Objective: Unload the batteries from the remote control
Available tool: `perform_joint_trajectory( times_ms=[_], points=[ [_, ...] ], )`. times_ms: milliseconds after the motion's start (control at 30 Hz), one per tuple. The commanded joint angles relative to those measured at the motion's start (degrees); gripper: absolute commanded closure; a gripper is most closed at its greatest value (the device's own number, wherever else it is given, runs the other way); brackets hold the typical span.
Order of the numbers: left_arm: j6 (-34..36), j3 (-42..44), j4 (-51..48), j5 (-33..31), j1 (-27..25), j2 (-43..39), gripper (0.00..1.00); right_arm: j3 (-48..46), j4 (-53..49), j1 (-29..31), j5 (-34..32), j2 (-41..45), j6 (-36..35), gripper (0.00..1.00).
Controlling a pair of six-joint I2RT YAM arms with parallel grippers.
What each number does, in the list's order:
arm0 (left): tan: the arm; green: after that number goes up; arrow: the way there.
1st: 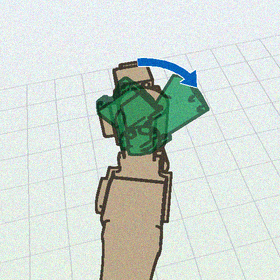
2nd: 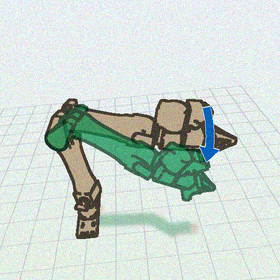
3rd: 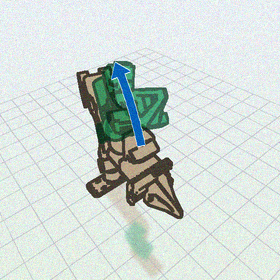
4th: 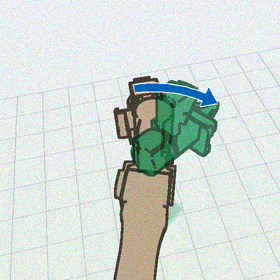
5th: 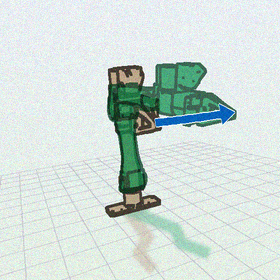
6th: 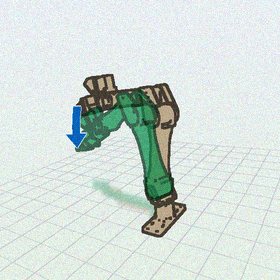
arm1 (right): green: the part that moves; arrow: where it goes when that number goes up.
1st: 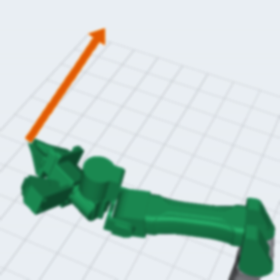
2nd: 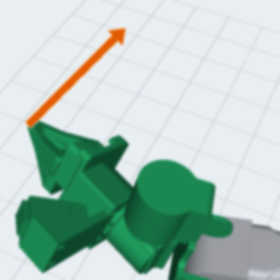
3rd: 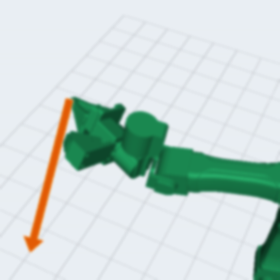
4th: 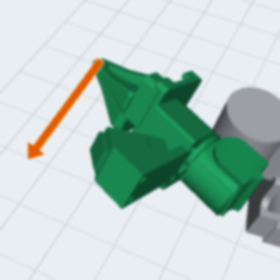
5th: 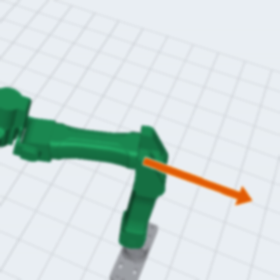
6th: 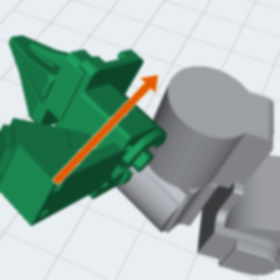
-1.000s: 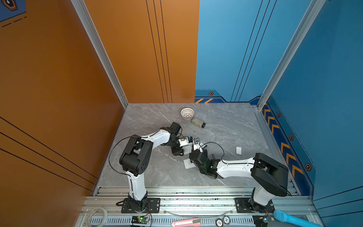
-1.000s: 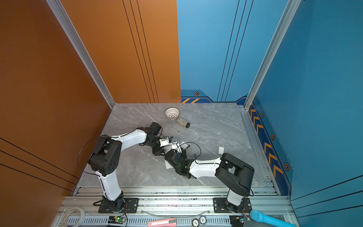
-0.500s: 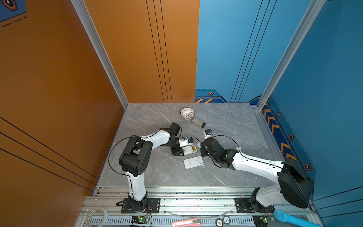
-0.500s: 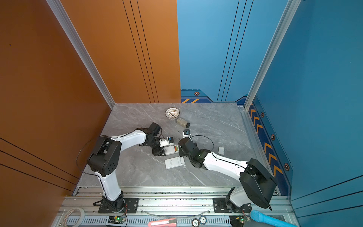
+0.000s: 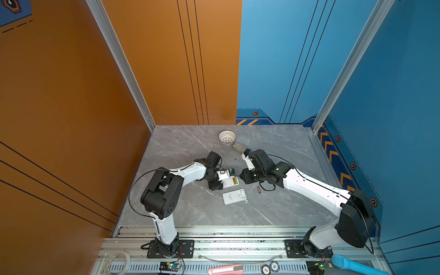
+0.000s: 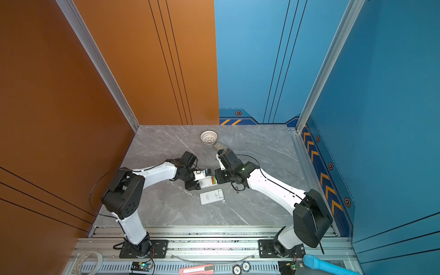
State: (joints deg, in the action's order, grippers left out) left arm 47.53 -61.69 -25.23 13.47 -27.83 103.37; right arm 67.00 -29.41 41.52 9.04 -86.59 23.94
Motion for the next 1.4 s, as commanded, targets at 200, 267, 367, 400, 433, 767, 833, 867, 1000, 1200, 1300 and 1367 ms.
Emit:
perform_joint_trajectory(
  times_ms=[200, 267, 367, 400, 433, 767, 833, 867, 1000, 1200, 1300, 1367],
  points=[
    [1.51, 2.28, -1.55, -2.57, -1.16, 0.78, 1.0, 6.01, -15.24, -0.57, 1.71, -1.98, -3.96, 1.0],
    [1.44, 2.28, -1.48, -2.49, -1.09, 0.78, 1.0, 6.6, -15.94, -0.54, 0.46, -2.47, -4.18, 1.0],
    [1.57, 2.19, -1.49, -2.67, -1.26, 0.86, 1.0, 7.07, -15.56, -0.49, -0.83, -2.94, -3.75, 1.0],
    [1.52, 2.19, -1.48, -2.67, -1.25, 0.87, 1.0, 7.35, -15.57, -0.49, -1.09, -3.27, -3.73, 1.0],
    [1.58, 2.1, -1.49, -2.68, -1.25, 0.87, 1.0, 7.4, -15.51, -0.52, -0.97, -3.53, -3.81, 1.0],
    [1.78, 2.19, -1.51, -3.24, -1.47, 0.79, 1.0, 7.7, -13.17, -0.57, -0.8, -5.54, -3.19, 1.0],
    [1.86, 2.28, -1.48, -3.48, -1.6, 0.8, 1.0, 7.65, -12.1, -0.73, -0.16, -5.24, -2.62, 1.0],
    [1.82, 2.28, -1.48, -3.6, -1.59, 0.78, 1.0, 7.79, -11.86, -0.85, 0.14, -5.11, -2.41, 1.0],
    [1.94, 2.19, -1.45, -4.03, -1.78, 0.69, 1.0, 8.35, -11.8, -0.96, 0.8, -4.74, -2.11, 1.0],
    [2.1, 2.01, -1.44, -4.37, -1.78, 0.73, 1.0, 8.91, -11.66, -0.92, 1.77, -4.9, -1.82, 1.0],
    [2.13, 2.01, -1.42, -4.4, -1.78, 0.78, 1.0, 9.2, -11.64, -0.97, 1.88, -5.51, -2.07, 1.0],
    [1.99, 2.01, -1.46, -4.35, -1.74, 0.69, 1.0, 9.71, -12.2, -0.99, 1.61, -5.97, -2.53, 1.0]
  ],
)
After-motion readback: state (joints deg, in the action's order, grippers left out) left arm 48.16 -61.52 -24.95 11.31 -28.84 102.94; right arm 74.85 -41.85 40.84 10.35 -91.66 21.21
